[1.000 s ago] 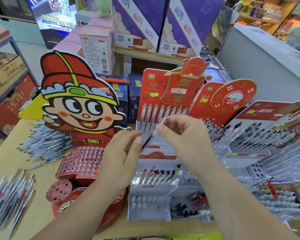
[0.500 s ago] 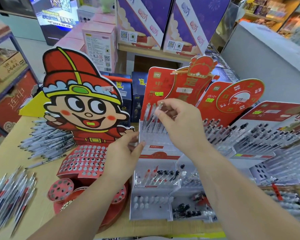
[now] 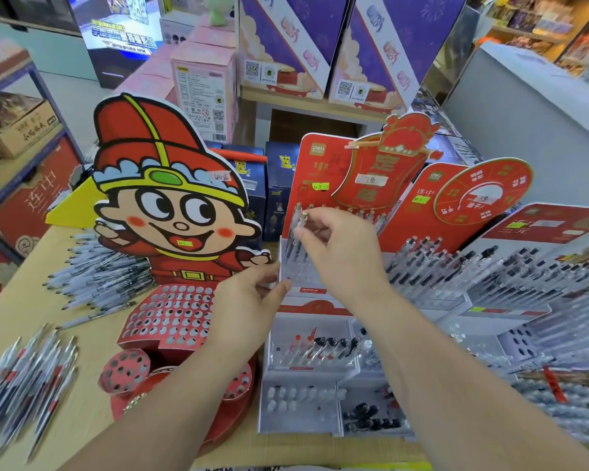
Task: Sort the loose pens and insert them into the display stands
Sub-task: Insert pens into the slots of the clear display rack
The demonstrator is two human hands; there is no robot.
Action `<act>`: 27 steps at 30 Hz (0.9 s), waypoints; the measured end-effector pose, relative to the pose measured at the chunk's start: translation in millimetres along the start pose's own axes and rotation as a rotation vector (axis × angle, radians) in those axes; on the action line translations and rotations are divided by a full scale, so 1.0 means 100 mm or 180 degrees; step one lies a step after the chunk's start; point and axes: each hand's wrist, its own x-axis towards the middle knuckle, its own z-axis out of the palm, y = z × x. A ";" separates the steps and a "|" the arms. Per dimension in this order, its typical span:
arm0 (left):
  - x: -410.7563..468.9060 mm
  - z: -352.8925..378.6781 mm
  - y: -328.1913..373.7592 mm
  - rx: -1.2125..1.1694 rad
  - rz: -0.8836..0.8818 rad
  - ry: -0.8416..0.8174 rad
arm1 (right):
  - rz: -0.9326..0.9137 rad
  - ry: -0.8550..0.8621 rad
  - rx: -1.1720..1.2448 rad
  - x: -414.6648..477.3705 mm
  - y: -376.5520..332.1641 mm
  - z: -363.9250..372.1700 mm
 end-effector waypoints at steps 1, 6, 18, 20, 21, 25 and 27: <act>0.00 0.00 -0.01 0.0000 -0.0015 -0.0006 | 0.0008 0.0010 -0.0015 0.01 -0.01 0.00; 0.00 0.00 -0.01 0.0039 0.0016 0.0003 | 0.0045 0.0030 -0.0115 0.03 -0.04 0.01; 0.00 0.01 -0.01 0.0122 -0.0015 0.0008 | 0.0376 0.0006 -0.0193 0.03 -0.08 0.09; -0.01 0.01 -0.01 0.0176 -0.0007 0.0018 | 0.0414 -0.0051 -0.0147 0.01 -0.08 0.10; -0.01 0.01 -0.01 0.0185 -0.0006 0.0017 | 0.0426 -0.0079 -0.0128 0.00 -0.08 0.10; -0.06 -0.07 0.04 0.0211 -0.0001 -0.0086 | 0.0394 -0.0100 0.0028 -0.13 -0.03 0.08; -0.15 -0.16 0.08 0.0266 -0.0022 -0.0087 | 0.0394 -0.0132 0.0068 -0.23 0.01 0.06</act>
